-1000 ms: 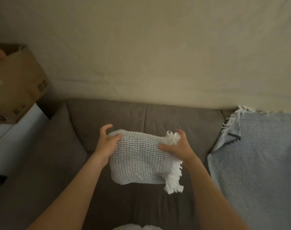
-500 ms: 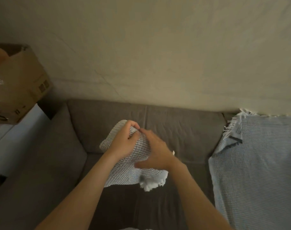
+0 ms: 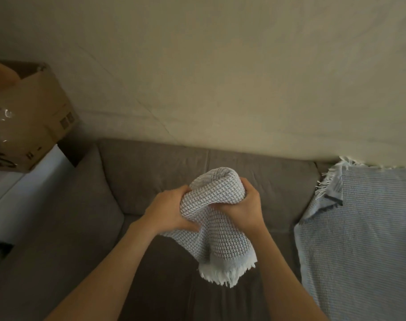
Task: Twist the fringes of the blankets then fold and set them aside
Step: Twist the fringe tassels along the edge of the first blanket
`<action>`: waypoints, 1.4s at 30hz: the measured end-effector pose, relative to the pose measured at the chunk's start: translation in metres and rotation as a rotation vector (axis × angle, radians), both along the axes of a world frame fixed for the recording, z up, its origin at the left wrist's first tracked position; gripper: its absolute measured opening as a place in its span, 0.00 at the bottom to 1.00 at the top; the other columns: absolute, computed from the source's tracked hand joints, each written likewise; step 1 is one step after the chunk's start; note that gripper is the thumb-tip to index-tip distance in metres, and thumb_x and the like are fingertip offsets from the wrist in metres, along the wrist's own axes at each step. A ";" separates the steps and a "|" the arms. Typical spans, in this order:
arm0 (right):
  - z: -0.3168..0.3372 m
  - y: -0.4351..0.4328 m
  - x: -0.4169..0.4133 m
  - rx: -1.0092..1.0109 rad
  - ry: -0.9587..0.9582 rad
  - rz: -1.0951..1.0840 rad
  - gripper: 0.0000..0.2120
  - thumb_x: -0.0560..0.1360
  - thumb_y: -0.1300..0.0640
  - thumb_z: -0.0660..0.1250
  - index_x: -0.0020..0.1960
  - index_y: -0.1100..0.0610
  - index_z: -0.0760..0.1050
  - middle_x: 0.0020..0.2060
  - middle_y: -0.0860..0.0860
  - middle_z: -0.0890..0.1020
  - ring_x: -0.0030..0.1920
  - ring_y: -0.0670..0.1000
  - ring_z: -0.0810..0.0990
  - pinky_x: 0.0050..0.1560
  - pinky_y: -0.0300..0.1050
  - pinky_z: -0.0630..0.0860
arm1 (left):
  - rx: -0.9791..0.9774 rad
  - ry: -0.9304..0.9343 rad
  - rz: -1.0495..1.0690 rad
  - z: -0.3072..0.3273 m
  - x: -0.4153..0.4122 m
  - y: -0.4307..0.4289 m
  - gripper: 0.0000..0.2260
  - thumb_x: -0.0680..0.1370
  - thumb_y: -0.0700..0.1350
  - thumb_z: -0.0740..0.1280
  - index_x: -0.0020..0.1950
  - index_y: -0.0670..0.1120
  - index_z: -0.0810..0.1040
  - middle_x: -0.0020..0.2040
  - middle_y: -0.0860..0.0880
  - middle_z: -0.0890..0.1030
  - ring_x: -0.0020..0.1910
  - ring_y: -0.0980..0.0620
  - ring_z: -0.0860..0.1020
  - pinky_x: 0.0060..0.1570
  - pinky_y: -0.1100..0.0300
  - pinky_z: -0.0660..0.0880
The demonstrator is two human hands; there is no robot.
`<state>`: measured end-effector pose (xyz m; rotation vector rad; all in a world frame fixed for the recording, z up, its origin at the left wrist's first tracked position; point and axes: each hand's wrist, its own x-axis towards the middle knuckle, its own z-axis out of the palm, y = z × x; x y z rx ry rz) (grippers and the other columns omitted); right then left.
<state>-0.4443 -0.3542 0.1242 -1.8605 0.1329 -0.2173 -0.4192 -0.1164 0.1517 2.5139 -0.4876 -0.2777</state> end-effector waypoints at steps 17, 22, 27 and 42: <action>0.016 -0.027 0.024 0.369 0.748 0.156 0.41 0.63 0.45 0.84 0.69 0.63 0.76 0.57 0.61 0.87 0.53 0.62 0.88 0.59 0.64 0.83 | 0.301 -0.428 -0.320 -0.005 -0.014 -0.035 0.35 0.72 0.38 0.76 0.72 0.64 0.68 0.58 0.58 0.84 0.52 0.52 0.83 0.41 0.55 0.74; 0.005 -0.020 0.027 0.220 0.842 0.042 0.41 0.62 0.53 0.85 0.69 0.68 0.73 0.55 0.63 0.86 0.47 0.60 0.89 0.45 0.56 0.87 | 0.326 -0.464 -0.386 -0.008 -0.016 -0.039 0.32 0.70 0.36 0.77 0.67 0.61 0.75 0.58 0.59 0.84 0.54 0.53 0.83 0.47 0.51 0.79; 0.001 -0.025 0.026 0.038 0.529 -0.328 0.06 0.70 0.61 0.74 0.44 0.63 0.79 0.45 0.60 0.86 0.48 0.61 0.86 0.48 0.59 0.85 | 0.439 -0.424 -0.328 -0.008 -0.009 -0.023 0.20 0.75 0.40 0.71 0.62 0.59 0.82 0.54 0.56 0.85 0.54 0.50 0.84 0.48 0.50 0.80; -0.008 -0.043 0.029 -0.344 0.662 -0.301 0.29 0.77 0.55 0.70 0.72 0.68 0.66 0.64 0.66 0.78 0.63 0.68 0.79 0.60 0.59 0.80 | 0.596 -0.355 -0.425 -0.022 -0.016 -0.026 0.13 0.77 0.36 0.69 0.53 0.54 0.84 0.49 0.53 0.84 0.52 0.49 0.81 0.50 0.54 0.73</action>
